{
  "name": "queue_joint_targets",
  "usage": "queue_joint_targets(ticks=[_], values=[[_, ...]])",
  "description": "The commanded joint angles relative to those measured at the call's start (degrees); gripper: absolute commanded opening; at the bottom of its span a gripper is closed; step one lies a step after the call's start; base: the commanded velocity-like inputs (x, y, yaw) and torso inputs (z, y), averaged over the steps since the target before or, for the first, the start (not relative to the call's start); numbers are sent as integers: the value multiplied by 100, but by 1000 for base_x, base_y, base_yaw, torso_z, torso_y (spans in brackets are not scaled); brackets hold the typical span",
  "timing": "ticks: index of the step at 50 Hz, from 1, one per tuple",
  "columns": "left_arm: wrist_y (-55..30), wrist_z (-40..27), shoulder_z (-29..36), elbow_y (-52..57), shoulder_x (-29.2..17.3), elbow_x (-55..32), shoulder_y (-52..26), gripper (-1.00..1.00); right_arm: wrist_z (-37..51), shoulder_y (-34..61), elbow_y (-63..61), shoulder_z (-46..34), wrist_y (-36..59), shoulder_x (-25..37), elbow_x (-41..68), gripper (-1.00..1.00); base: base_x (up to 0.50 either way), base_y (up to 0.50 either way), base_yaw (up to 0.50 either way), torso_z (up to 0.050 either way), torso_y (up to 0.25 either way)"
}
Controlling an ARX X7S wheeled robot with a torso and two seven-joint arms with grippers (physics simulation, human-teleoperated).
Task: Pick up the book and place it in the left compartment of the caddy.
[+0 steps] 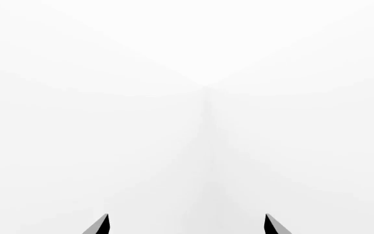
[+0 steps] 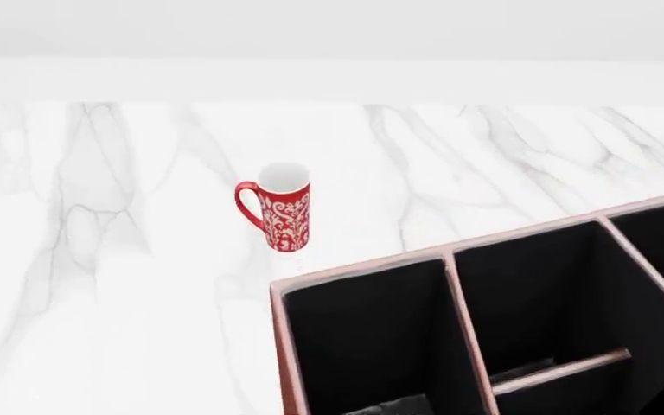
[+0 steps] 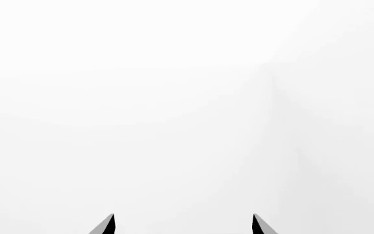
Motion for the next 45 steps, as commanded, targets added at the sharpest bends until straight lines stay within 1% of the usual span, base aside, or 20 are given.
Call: queue_joint_targets(ticks=[1,3,5,8,13,16,18,22,26,30,32,36,41,45], values=[[134,197,1,0,102,179,-114,100,-578,1266,64,-1076,168,-472,-60,100,0,0,0,0,0],[71,220,41,0,102,224,-173,100,-825,1794,57,-1435,557,-763,45,100,0,0,0,0,0],[129,196,5,0,102,194,-110,100,-994,2013,179,-1576,597,-927,186,100,0,0,0,0,0],[64,214,9,0,102,199,-163,100,-1043,2050,316,-1565,529,-927,311,100,0,0,0,0,0],[34,225,49,0,102,241,-193,100,-1038,2064,548,-1429,561,-703,580,100,0,0,0,0,0],[15,234,61,0,102,250,-209,100,-1188,2152,703,-1429,488,-712,784,100,0,0,0,0,0],[6,238,60,0,102,248,-213,100,-1317,2346,778,-1516,612,-790,914,100,0,0,0,0,0],[34,221,45,0,102,225,-180,100,-1540,2828,789,-1661,1008,-857,1160,100,0,0,0,0,0],[51,212,24,0,102,202,-155,100,-1945,3628,948,-1897,1663,-1003,1618,100,0,0,0,0,0],[-20,240,66,0,102,255,-224,100,-2182,4160,1008,-2073,2151,-1141,1825,100,0,0,0,0,0],[-32,248,75,0,102,269,-233,100,-2454,4703,1092,-2257,2641,-1293,2022,100,0,0,0,0,0],[-1,230,49,0,102,252,-200,100,-2813,5390,1291,-2460,3182,-1548,2363,100,0,0,0,0,0],[-59,250,75,0,102,277,-255,100,-3033,5912,1439,-2596,3595,-1741,2633,100,0,0,0,0,0],[-92,265,104,0,103,314,-286,100,-3230,6520,1570,-2811,4165,-1958,2871,100,0,0,0,0,0]])
